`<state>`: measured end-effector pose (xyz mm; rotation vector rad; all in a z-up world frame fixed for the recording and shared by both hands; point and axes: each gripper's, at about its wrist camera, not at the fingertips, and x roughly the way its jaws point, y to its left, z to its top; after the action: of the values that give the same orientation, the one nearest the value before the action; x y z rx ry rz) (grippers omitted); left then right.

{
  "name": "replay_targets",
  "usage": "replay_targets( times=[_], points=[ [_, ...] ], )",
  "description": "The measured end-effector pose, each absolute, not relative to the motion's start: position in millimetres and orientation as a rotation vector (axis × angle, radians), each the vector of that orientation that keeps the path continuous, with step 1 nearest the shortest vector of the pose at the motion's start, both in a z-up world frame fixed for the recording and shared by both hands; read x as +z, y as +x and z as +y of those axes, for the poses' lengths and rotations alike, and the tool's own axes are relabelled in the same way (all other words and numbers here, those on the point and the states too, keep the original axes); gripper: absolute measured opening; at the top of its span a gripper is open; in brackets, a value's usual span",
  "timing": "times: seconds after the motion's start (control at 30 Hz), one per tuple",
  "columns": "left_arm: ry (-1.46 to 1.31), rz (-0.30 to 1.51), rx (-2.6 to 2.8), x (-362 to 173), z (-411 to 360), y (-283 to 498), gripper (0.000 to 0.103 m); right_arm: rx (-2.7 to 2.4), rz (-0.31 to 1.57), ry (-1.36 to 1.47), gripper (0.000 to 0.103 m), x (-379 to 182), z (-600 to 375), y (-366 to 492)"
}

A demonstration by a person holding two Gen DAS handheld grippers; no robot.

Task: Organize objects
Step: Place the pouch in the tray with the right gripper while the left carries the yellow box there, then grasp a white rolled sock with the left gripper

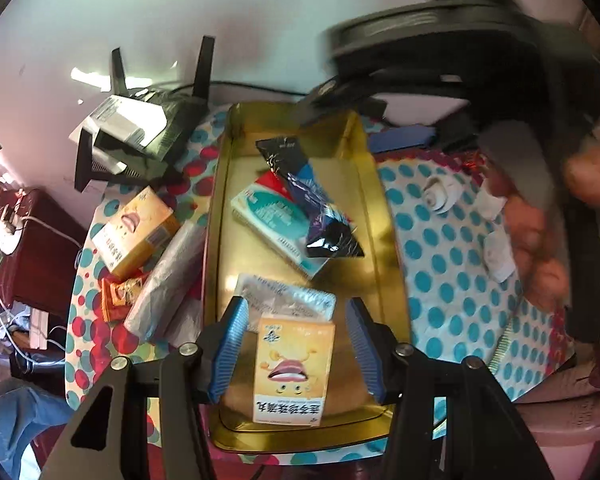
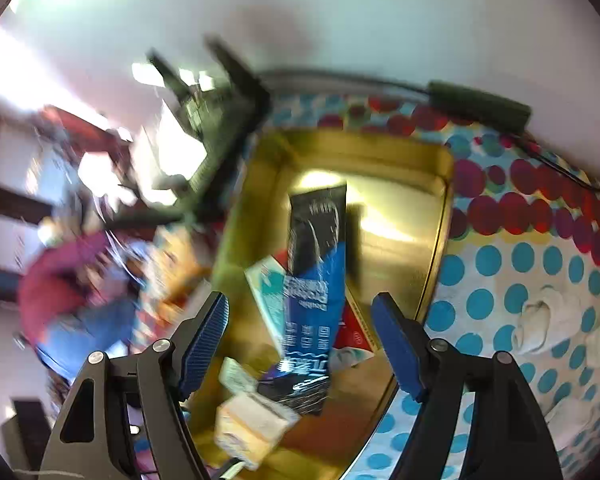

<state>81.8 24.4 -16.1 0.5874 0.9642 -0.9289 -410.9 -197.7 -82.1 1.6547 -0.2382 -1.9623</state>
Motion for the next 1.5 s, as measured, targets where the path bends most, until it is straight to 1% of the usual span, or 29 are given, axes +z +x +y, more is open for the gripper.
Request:
replay_targets(
  times=[0.1,0.2,0.3,0.5,0.57,0.67,0.8,0.93,1.1,1.33,1.5],
  points=[
    [0.608,0.935,-0.965,-6,15,69,0.052,-2.007,-0.399,1.539,0.073,-60,-158,-395],
    [0.641,0.92,-1.021,0,-2,47,0.053,-2.088,-0.46,1.493,0.074,-53,-105,-365],
    [0.685,0.937,-1.097,-4,-26,19,0.053,-2.178,-0.465,1.56,0.074,-63,-40,-336],
    [0.784,0.957,-1.16,-32,-81,-44,0.053,-2.311,-0.574,1.741,0.074,-89,99,-285],
    [0.803,0.977,-1.185,-46,-103,-62,0.053,-2.323,-0.617,1.79,0.074,-95,135,-272],
    [0.853,0.957,-1.168,-65,-130,-82,0.053,-2.344,-0.695,1.801,0.074,-99,174,-256],
    [0.841,1.002,-1.163,-80,-153,-93,0.053,-2.334,-0.729,1.78,0.074,-102,195,-247],
    [0.783,1.094,-1.142,-95,-170,-93,0.053,-2.305,-0.718,1.773,0.074,-105,206,-244],
    [0.763,1.156,-1.111,-112,-187,-94,0.053,-2.269,-0.715,1.759,0.074,-108,218,-247],
    [0.82,1.155,-1.056,-135,-203,-104,0.054,-2.219,-0.691,1.741,0.074,-111,220,-263],
    [0.861,1.106,-1.017,-149,-205,-109,0.054,-2.22,-0.596,1.704,0.074,-104,205,-287]
  ],
)
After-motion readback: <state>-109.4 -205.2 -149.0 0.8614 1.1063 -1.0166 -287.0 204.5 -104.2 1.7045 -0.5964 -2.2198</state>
